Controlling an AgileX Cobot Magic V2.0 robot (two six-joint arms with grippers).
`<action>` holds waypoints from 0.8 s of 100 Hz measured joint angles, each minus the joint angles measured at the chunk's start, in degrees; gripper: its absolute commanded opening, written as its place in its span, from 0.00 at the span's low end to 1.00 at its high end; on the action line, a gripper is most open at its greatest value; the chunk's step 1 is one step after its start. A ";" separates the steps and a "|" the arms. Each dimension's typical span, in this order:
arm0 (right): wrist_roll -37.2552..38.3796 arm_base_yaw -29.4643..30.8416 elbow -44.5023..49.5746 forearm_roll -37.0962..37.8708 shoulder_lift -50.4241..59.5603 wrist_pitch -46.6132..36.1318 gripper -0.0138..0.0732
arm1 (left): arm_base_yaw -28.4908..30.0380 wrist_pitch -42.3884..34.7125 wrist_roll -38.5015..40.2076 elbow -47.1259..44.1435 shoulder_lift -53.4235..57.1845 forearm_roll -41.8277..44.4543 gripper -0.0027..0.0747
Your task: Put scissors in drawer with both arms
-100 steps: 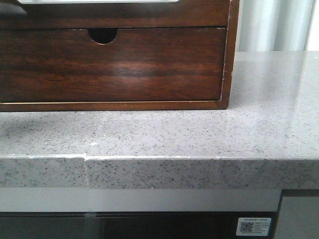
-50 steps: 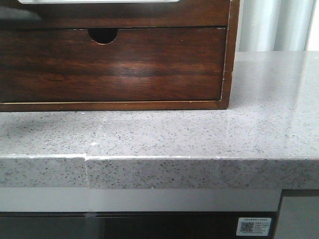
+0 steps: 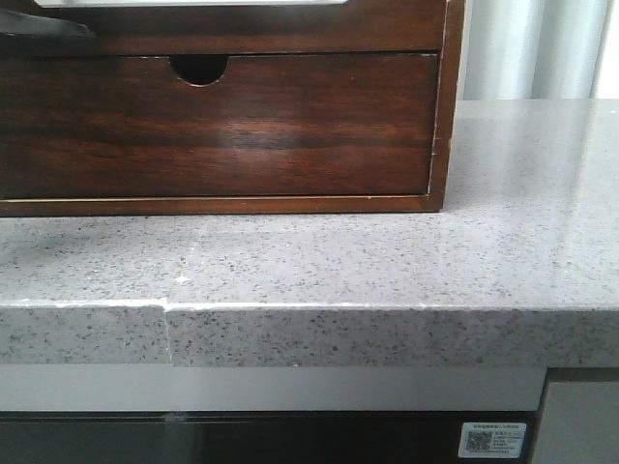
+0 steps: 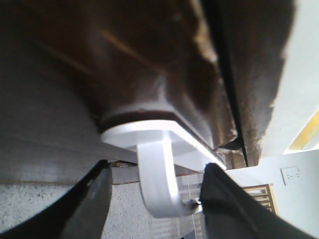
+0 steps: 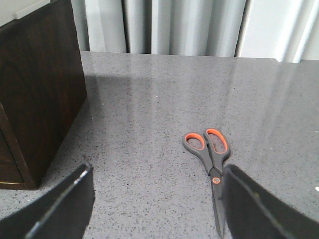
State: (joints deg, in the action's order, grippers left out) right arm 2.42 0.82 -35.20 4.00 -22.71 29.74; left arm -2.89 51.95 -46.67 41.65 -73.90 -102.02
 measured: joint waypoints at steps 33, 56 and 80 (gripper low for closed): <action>0.00 0.00 0.00 0.00 0.00 0.00 0.71 | 0.00 2.33 1.39 0.27 -0.27 -1.17 0.10; 0.00 0.00 0.00 0.00 0.00 0.00 0.71 | 0.44 4.85 1.75 -0.26 -0.61 -2.16 0.01; 0.00 0.00 0.00 0.00 0.00 0.00 0.71 | 0.55 4.43 2.70 -4.60 5.79 -0.66 0.01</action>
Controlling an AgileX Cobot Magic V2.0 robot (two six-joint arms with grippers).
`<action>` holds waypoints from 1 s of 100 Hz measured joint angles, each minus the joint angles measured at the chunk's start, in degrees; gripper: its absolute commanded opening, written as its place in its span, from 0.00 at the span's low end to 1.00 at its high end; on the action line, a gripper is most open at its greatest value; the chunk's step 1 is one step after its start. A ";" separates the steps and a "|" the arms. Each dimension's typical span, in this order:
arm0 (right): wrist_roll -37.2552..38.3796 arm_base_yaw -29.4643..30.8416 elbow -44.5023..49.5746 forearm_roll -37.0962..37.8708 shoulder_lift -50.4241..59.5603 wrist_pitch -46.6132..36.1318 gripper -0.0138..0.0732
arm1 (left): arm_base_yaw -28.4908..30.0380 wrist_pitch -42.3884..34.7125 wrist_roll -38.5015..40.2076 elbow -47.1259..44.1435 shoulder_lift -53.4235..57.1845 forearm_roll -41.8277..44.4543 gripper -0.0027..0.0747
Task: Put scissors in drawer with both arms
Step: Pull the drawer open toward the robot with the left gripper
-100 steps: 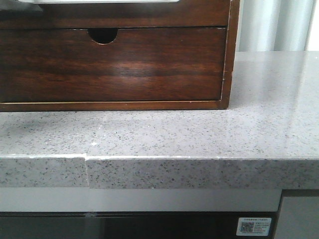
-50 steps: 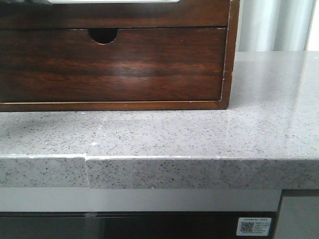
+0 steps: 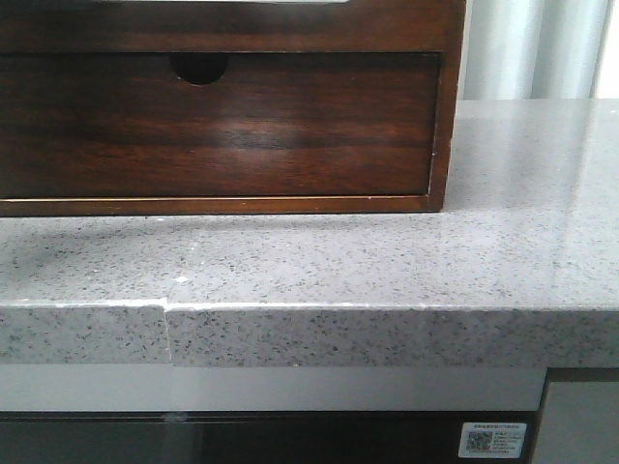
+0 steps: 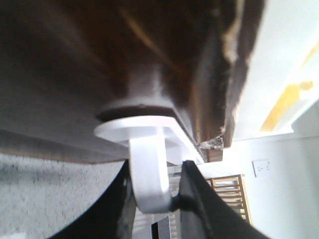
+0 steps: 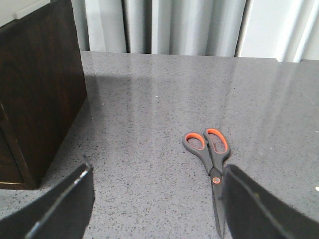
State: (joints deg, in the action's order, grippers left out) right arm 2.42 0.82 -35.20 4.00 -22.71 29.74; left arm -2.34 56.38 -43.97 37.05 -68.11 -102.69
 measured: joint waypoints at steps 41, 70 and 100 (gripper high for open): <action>0.00 0.00 0.00 0.00 0.00 0.00 0.71 | 0.00 -1.53 3.40 -14.97 25.82 3.53 0.01; 0.00 0.00 0.00 0.00 0.00 0.00 0.71 | 0.09 -3.08 6.44 -18.28 36.16 6.02 0.01; 0.00 0.00 0.00 0.00 0.00 0.00 0.71 | 0.09 -2.07 3.45 -18.14 37.50 9.28 0.42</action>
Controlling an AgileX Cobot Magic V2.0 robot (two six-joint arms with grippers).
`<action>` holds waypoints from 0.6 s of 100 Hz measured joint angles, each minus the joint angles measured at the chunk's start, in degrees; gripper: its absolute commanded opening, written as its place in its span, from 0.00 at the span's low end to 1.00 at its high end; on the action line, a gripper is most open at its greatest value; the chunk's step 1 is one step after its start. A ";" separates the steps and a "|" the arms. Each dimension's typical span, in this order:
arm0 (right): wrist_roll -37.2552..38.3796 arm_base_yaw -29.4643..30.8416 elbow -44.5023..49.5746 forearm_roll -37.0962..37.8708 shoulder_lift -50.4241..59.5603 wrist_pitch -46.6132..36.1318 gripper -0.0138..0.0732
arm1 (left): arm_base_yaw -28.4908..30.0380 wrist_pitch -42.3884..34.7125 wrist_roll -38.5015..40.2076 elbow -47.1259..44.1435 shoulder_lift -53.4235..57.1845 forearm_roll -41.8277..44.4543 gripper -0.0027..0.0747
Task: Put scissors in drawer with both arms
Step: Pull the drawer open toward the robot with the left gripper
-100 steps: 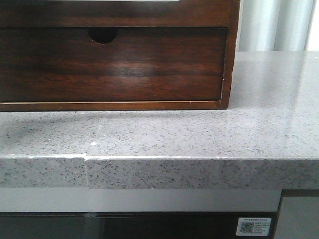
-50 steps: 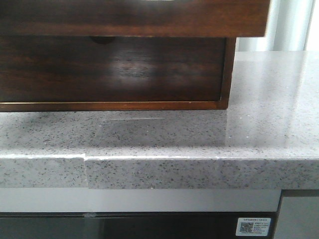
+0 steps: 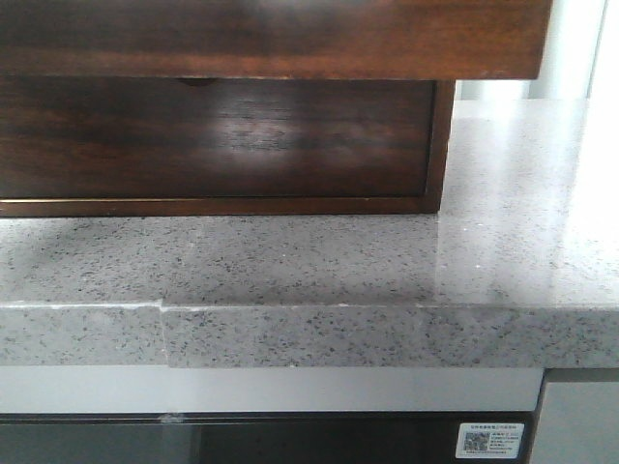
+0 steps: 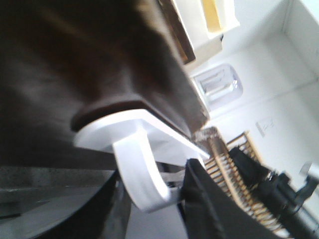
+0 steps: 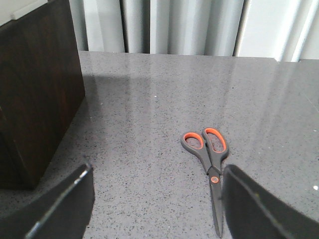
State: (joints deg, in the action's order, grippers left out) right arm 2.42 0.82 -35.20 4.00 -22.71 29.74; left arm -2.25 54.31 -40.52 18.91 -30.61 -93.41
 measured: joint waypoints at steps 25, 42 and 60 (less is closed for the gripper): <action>0.00 0.00 0.00 0.00 0.00 0.48 0.71 | 0.00 7.01 -6.28 1.81 1.41 10.51 0.48; 0.00 0.00 0.00 0.00 0.00 0.55 0.71 | 0.00 7.35 -2.81 3.33 1.66 18.46 0.48; 0.00 0.00 0.00 0.00 0.00 0.71 0.71 | 0.00 7.71 3.62 6.85 1.89 29.76 0.48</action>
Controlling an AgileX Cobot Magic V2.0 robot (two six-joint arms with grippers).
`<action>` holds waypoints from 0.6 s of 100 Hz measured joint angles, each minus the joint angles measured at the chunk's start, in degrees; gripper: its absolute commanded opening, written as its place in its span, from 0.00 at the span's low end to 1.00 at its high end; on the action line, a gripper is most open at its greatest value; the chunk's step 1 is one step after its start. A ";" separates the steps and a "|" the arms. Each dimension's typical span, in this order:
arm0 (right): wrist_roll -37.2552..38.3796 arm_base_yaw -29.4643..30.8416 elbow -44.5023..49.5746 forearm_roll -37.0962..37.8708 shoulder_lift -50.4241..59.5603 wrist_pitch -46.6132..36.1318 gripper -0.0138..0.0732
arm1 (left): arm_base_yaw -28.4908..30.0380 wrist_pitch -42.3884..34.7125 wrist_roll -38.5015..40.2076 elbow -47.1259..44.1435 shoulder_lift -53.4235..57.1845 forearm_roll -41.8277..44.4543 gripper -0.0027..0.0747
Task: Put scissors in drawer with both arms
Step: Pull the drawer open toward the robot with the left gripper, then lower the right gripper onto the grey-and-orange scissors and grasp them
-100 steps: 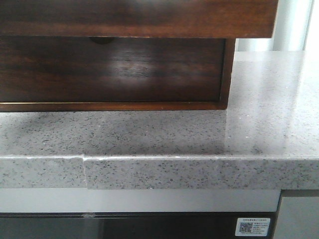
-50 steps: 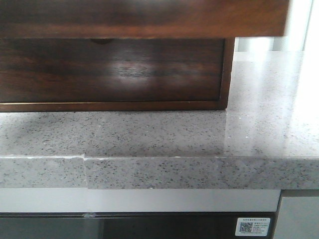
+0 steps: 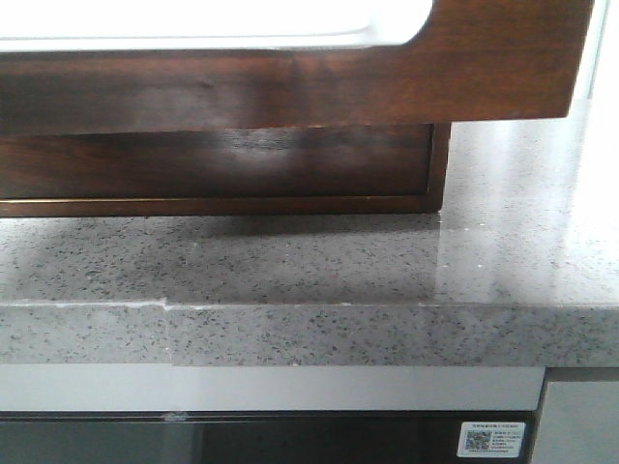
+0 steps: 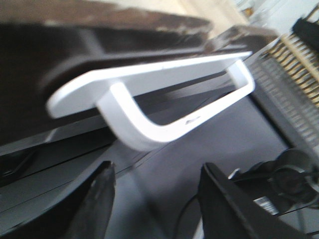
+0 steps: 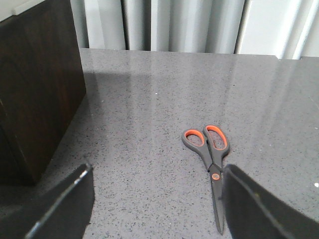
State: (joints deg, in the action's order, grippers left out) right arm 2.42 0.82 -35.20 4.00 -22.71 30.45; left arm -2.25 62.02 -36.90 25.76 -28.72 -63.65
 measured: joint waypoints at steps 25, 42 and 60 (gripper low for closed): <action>0.48 0.00 -1.47 1.25 -4.26 6.08 0.71 | 0.00 2.56 15.15 11.00 3.71 28.04 0.48; 6.41 1.37 -7.07 8.33 -13.63 13.05 0.71 | 0.00 3.09 20.79 15.80 6.36 42.77 0.48; 8.15 4.82 -13.70 9.92 -25.34 18.66 0.71 | 0.00 -0.87 21.78 15.13 6.69 46.06 0.48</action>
State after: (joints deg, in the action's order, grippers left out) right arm 10.58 5.64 -48.90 13.92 -48.05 49.11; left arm -2.25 61.14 -15.12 40.89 -22.03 -17.58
